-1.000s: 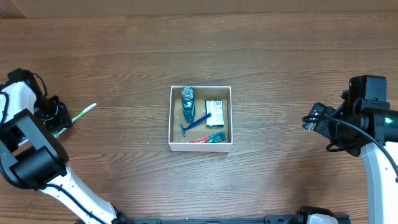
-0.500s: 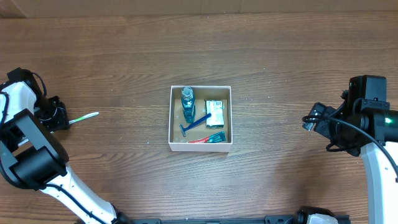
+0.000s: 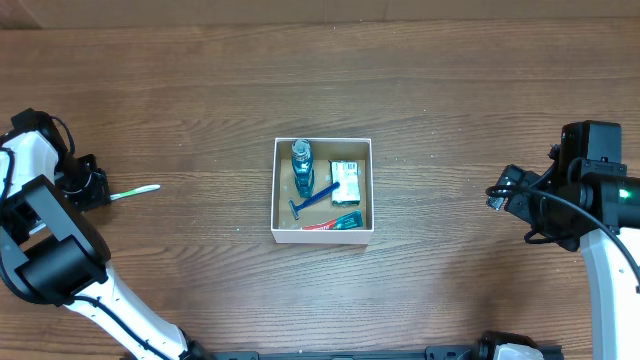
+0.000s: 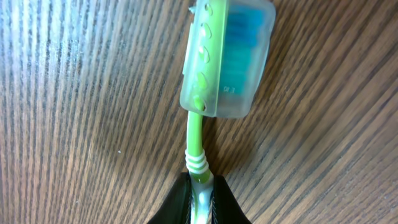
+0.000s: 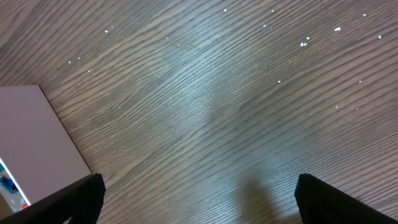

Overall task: Pack container
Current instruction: 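Reach the left gripper to the green toothbrush and grasp it, then lower the toothbrush into the box and release it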

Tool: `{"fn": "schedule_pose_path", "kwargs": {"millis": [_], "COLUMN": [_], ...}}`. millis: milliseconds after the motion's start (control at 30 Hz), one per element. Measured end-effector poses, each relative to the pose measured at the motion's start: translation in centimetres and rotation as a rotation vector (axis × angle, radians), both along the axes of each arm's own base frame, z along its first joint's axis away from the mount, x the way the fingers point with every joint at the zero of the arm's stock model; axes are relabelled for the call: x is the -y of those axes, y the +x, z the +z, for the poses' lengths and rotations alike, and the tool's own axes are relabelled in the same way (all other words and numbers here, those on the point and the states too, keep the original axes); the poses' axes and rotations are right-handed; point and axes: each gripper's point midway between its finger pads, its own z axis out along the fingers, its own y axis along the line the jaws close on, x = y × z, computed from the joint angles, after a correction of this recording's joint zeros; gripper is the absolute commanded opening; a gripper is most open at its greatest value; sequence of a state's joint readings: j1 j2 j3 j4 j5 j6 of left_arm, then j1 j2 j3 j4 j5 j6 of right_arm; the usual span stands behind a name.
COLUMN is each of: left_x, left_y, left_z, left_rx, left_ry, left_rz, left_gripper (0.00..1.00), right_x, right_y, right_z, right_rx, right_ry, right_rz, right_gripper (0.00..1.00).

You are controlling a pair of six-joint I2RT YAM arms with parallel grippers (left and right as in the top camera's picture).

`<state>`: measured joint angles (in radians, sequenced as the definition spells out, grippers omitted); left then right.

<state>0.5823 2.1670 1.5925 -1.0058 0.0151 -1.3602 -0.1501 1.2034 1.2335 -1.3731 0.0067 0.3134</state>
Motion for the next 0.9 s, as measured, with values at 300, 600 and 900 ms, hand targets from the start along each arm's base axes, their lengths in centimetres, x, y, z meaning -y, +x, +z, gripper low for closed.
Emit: {"fn": "schedule_pose_path", "kwargs": {"millis": [300,600,900], "left_x": [0.4,6.4,23.1], "left_y": [1.5,6.7,5.6], "left_z": [1.3,14.9,27.7], "left_rx": [0.058,0.298,0.53], "left_ry": [-0.02,0.244,0.518], "left_rz": [-0.25,-0.835,-1.604], "left_gripper": [0.04,0.04,0.04], "right_x": [0.0,0.1,0.2], "right_y": [0.0,0.9,1.1], "right_z": [0.0,0.3,0.4], "right_rx": [0.0,0.039,0.048], "right_ry": [0.0,-0.006,-0.007], "right_rz": [0.001,0.0,0.0], "right_gripper": [1.0,1.0,1.0]}}
